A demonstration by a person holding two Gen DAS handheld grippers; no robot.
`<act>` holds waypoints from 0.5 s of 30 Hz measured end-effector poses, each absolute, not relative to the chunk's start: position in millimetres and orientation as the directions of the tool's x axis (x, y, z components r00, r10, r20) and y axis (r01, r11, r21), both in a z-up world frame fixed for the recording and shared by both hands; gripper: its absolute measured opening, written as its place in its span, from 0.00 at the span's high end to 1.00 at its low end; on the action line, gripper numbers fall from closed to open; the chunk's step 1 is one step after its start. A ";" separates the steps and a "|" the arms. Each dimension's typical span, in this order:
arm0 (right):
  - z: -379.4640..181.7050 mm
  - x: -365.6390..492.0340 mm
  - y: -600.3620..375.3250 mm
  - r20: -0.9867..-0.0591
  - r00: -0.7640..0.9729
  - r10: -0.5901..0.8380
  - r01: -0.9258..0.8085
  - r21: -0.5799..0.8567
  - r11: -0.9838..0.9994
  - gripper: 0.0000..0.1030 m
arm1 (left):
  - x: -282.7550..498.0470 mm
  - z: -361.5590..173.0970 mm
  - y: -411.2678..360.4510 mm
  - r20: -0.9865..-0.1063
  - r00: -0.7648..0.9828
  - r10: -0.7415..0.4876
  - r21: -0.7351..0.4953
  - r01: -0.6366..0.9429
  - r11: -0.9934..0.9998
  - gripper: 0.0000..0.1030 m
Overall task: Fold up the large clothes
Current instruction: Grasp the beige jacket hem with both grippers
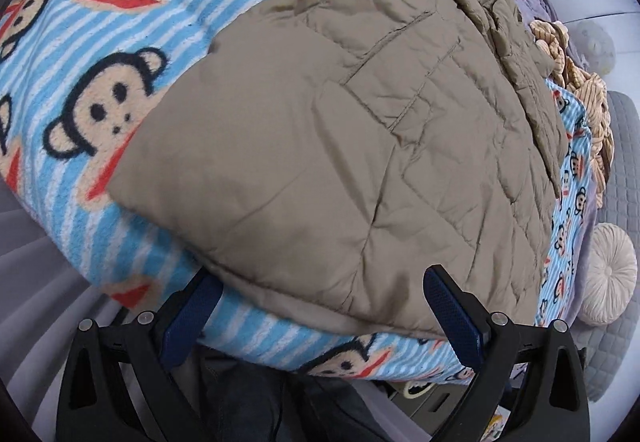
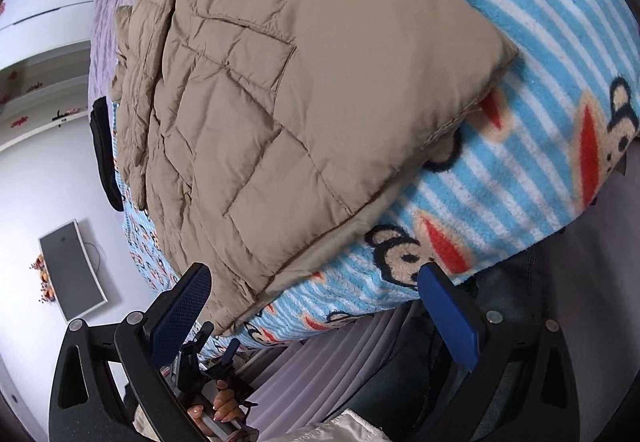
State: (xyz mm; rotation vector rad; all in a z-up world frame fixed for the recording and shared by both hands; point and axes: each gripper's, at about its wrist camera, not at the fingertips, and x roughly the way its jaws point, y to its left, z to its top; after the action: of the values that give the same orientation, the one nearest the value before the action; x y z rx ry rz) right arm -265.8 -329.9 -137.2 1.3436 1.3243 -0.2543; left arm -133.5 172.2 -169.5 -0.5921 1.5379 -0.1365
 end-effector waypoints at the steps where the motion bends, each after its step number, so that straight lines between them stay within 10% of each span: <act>1: -138.8 -266.7 -332.8 -0.779 0.351 0.520 0.778 0.551 0.300 0.00 | -128.4 -170.1 169.4 -0.892 0.063 -0.447 -0.446 -0.273 0.852 0.02; 9: -160.1 -263.2 -353.8 -0.761 0.448 0.470 0.794 0.580 0.183 0.00 | -103.0 -183.6 148.2 -0.901 0.047 -0.432 -0.430 -0.245 0.869 0.07; 15: -178.7 -255.1 -355.0 -0.704 0.533 0.470 0.771 0.633 0.074 0.04 | -95.2 -171.6 151.2 -0.869 0.070 -0.489 -0.492 -0.222 0.842 0.82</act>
State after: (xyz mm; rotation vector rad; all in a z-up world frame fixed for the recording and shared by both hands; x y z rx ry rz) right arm -255.1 -355.0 -178.7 1.5688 1.0924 -0.3120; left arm -95.2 151.2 -171.6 -0.5910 1.5132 -0.2198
